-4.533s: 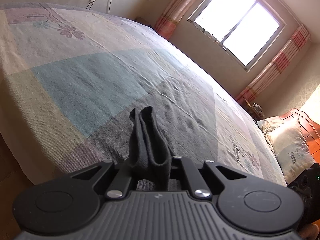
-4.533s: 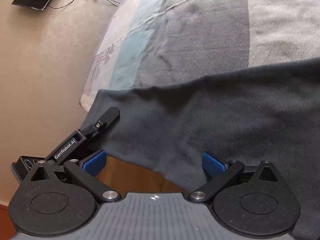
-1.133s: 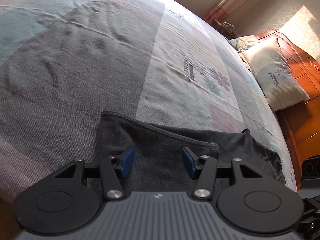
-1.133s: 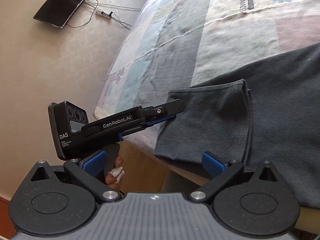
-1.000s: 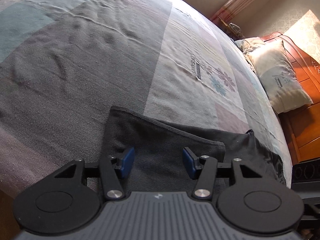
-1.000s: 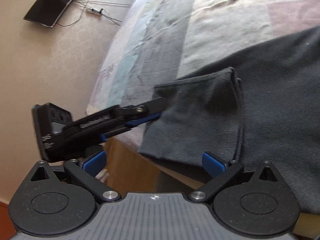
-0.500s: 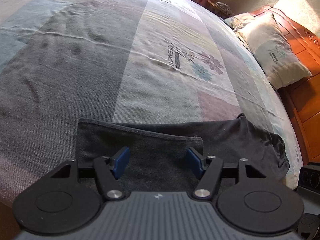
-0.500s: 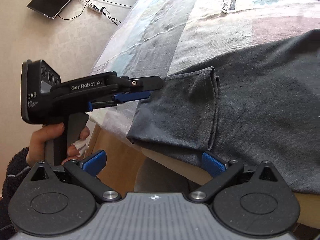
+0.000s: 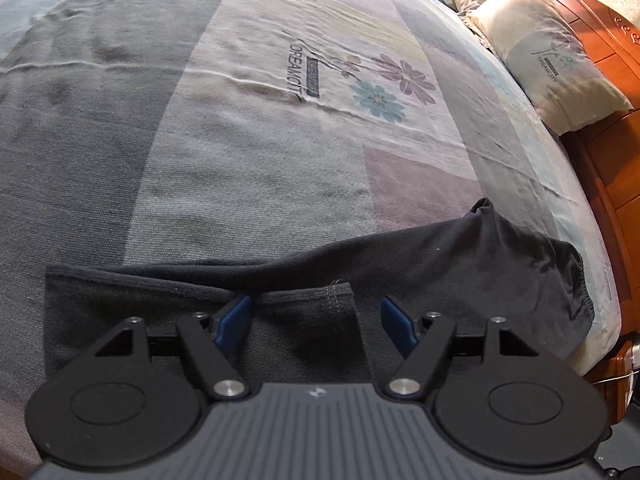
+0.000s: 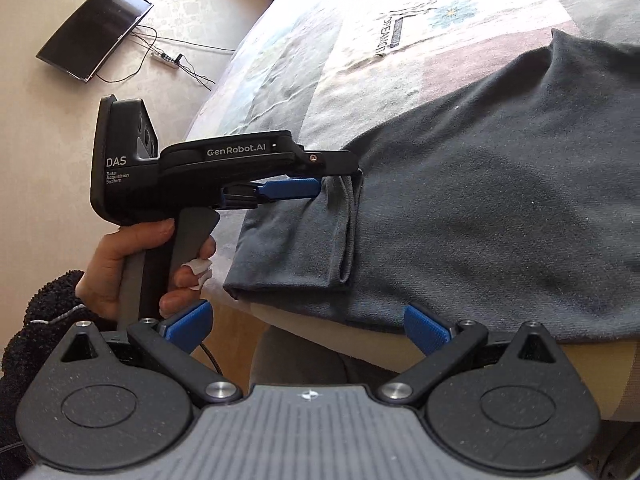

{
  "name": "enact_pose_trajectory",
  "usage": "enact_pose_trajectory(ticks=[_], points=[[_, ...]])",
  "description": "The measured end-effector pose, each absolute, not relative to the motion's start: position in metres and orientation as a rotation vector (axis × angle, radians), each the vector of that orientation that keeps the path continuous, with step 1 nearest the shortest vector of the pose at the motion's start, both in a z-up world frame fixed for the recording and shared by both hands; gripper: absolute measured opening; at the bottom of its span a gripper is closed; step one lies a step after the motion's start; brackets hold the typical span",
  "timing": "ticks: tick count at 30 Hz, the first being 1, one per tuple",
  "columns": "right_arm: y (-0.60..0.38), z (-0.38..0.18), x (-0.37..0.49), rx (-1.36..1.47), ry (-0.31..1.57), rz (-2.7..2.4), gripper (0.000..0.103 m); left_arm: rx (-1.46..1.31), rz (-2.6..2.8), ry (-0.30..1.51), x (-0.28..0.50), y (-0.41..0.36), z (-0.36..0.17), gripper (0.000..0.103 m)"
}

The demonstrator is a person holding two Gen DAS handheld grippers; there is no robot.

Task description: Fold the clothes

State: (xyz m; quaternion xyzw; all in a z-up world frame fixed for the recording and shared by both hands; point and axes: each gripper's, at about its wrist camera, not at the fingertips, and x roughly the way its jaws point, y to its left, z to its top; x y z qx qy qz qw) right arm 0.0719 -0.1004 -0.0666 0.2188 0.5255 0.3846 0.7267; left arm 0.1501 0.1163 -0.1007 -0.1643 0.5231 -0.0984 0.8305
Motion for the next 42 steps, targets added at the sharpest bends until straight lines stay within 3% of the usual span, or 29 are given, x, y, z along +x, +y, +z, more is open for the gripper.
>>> enact_pose_trajectory(ticks=[6, 13, 19, 23, 32, 38, 42], points=[[-0.106, -0.07, 0.074, 0.513, 1.163, 0.839, 0.103, -0.332, -0.312, 1.075, 0.138, 0.1, -0.074, 0.076], [-0.106, -0.073, 0.077, 0.516, 1.168, 0.814, 0.103, -0.348, -0.329, 1.144, 0.145, 0.089, -0.097, 0.079], [-0.126, -0.069, 0.086, 0.587, 1.112, 0.771, 0.103, -0.139, -0.259, 1.066, 0.11, 0.119, -0.049, 0.084], [-0.127, -0.073, 0.087, 0.601, 1.129, 0.769, 0.103, -0.07, -0.183, 1.101, 0.072, 0.141, -0.054, 0.084], [-0.114, -0.082, 0.088, 0.569, 1.18, 0.746, 0.103, -0.354, -0.201, 1.084, 0.03, 0.184, -0.102, 0.084], [-0.11, -0.08, 0.086, 0.544, 1.17, 0.733, 0.103, -0.333, -0.236, 0.991, 0.035, 0.185, -0.075, 0.084], [-0.102, -0.08, 0.085, 0.52, 1.186, 0.737, 0.103, -0.341, -0.247, 1.03, 0.049, 0.178, -0.091, 0.085]])
